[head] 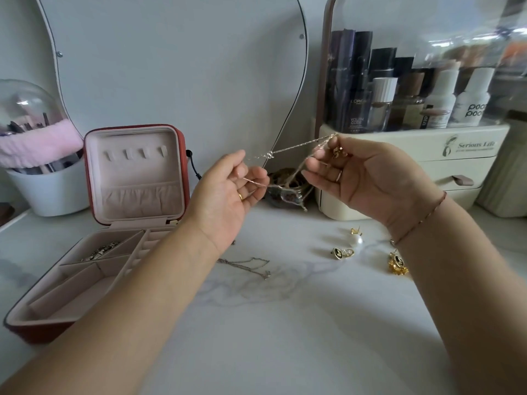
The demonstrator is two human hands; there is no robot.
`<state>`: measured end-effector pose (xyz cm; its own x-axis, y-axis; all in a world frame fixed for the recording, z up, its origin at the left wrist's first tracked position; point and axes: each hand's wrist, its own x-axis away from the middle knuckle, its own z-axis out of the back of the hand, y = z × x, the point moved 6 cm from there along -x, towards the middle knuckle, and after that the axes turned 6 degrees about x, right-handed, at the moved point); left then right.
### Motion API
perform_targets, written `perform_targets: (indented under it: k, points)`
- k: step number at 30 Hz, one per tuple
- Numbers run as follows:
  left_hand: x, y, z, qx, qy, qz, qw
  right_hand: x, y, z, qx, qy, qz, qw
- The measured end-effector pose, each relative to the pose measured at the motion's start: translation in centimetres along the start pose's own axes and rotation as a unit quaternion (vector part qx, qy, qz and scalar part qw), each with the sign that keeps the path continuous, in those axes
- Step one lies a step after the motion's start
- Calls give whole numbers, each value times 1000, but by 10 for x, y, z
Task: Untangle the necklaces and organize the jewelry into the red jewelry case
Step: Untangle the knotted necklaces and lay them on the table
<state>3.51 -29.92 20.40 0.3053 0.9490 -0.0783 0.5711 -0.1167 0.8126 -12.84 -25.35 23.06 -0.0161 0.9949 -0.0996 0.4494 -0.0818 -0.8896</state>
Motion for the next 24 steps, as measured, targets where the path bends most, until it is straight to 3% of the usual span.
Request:
perform_targets:
  k: [7,15,20,24]
  points:
    - [-3,9,16,98,84,-19,991,-2,-2,14,-11,65,12,998]
    - [-5,11,31,19,134,-11,991,-3,-4,12,9,56,26,998]
    - [-5,6,28,-78,104,19,991,3,-17,9,127,74,121,982]
    - [-2,2,18,-156,66,14,985,12,-30,-1,296,80,232,923]
